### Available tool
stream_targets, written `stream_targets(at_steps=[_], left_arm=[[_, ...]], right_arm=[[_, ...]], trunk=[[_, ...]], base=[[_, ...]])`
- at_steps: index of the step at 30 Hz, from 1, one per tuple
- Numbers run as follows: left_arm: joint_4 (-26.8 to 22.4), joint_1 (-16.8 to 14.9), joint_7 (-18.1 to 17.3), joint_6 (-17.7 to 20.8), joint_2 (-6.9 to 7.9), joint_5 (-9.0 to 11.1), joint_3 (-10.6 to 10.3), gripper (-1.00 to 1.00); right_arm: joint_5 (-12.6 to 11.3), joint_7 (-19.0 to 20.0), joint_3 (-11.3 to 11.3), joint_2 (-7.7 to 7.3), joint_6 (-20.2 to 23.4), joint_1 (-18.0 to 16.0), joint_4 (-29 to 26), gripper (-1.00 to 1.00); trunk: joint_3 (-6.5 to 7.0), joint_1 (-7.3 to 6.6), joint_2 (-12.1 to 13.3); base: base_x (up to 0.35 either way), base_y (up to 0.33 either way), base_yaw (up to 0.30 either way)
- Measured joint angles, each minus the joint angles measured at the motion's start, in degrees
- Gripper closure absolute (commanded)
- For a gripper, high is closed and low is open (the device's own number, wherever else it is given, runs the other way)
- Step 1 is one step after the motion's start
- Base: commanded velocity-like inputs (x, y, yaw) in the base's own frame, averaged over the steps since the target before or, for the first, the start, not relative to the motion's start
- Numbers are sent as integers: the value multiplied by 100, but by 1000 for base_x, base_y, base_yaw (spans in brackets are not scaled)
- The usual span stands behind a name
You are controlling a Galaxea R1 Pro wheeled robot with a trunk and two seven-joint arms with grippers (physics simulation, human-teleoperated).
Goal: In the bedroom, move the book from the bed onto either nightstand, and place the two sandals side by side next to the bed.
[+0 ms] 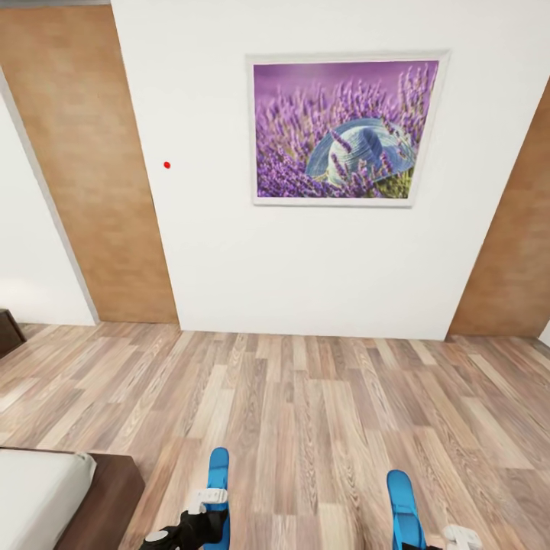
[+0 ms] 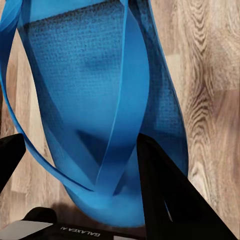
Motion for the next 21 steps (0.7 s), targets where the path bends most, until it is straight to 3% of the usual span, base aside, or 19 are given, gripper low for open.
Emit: stream_targets(at_steps=[15,21], left_arm=[[3,-1,0,-3,0,0,-1,100],[2,0,0,-3,0,0,-1,100]], right_arm=[[3,1,2,3,0,1,7,100],[3,2,2,4,0,0,3,100]], trunk=[[0,0,0],[-6,0,0]], base=[[325,0,12],[325,0,171]])
